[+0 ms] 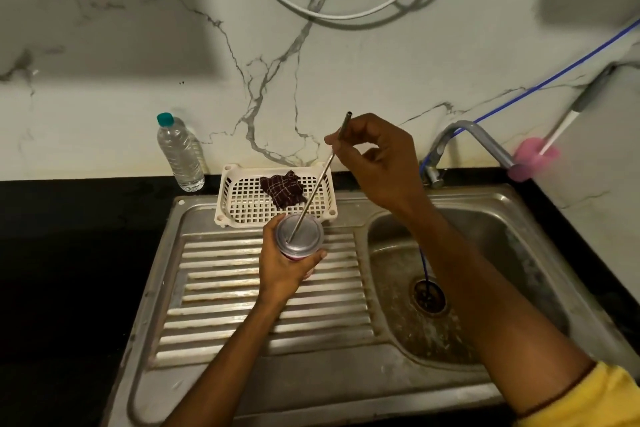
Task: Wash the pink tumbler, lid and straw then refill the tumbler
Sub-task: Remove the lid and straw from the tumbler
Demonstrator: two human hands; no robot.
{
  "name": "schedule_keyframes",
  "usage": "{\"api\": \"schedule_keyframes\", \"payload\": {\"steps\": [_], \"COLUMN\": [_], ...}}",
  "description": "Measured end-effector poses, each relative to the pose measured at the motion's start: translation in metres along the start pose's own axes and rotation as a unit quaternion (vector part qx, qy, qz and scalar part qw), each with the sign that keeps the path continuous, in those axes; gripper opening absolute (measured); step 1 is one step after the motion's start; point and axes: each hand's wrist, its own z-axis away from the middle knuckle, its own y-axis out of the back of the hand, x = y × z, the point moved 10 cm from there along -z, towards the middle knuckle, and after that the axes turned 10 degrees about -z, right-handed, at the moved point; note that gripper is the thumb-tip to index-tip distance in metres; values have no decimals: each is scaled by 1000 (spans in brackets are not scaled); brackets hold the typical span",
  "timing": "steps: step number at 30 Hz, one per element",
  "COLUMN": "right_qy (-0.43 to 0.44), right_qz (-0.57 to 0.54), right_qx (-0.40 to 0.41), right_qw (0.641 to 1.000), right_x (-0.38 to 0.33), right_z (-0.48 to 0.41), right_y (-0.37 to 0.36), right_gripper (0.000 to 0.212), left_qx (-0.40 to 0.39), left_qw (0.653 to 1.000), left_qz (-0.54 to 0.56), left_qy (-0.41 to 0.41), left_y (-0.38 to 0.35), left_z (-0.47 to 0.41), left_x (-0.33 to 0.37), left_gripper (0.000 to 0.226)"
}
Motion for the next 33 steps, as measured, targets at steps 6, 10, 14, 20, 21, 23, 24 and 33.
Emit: {"api": "schedule_keyframes", "payload": {"steps": [6, 10, 14, 20, 21, 23, 24, 33], "right_qy": [-31, -156, -278, -394, -407, -422, -423, -336], "right_qz": [33, 133, 189, 191, 188, 191, 199, 224], "right_qx": [6, -9, -86, -136, -128, -116, -117, -112], "right_qw": [999, 979, 938, 889, 885, 879, 876, 908], "right_x": [34, 91, 148, 209, 215, 225, 228, 207], "right_z": [34, 67, 111, 164, 168, 175, 176, 140], "right_y": [31, 28, -5, -40, -42, -42, -42, -53], "right_gripper": [9, 11, 10, 9, 7, 7, 8, 16], "left_qx": [5, 19, 27, 12, 9, 5, 3, -5], "left_qw": [1000, 1000, 999, 999, 999, 999, 999, 999], "left_qz": [-12, -15, -19, -4, -2, 0, 2, 6], "left_qy": [8, 20, 19, 31, 32, 33, 36, 37], "left_y": [19, 37, 47, 47, 47, 47, 47, 48], "left_z": [10, 19, 26, 32, 33, 34, 34, 33], "left_x": [-6, -11, -10, -11, -11, -12, -13, -17], "left_gripper": [93, 94, 95, 98, 98, 98, 98, 96]}}
